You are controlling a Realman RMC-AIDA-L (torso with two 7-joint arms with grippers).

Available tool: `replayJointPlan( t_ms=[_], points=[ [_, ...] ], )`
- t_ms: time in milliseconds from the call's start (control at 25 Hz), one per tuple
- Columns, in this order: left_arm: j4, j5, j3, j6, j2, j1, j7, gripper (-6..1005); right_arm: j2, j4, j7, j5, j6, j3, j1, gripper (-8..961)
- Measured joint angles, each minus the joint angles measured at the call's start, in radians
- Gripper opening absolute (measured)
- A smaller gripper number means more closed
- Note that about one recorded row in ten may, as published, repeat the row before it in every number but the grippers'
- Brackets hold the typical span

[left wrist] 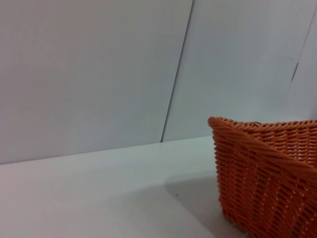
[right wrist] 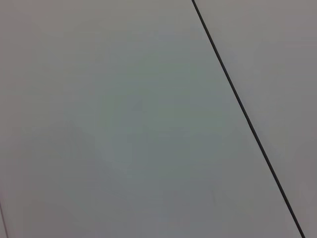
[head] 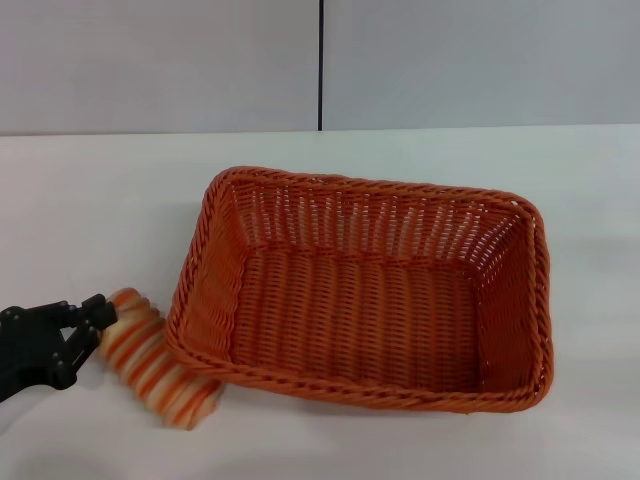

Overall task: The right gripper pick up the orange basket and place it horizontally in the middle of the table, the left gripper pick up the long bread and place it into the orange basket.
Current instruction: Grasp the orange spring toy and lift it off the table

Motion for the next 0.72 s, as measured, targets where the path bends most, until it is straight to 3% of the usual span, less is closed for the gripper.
replayJointPlan(
  t_ms=[480, 640, 720],
  points=[
    [0.001, -0.003, -0.011, 0.002, 0.003, 0.002, 0.000, 101, -0.003, -0.008, -0.005, 0.000, -0.001, 0.000, 0.002, 407],
    [0.002, -0.003, -0.048, 0.010, 0.003, 0.003, 0.000, 95, -0.003, -0.009, -0.006, 0.000, -0.001, 0.001, 0.004, 407],
    [0.006, -0.003, -0.126, 0.012, -0.001, 0.009, 0.000, 92, -0.003, -0.009, -0.006, 0.000, -0.002, 0.002, 0.005, 407]
  ],
)
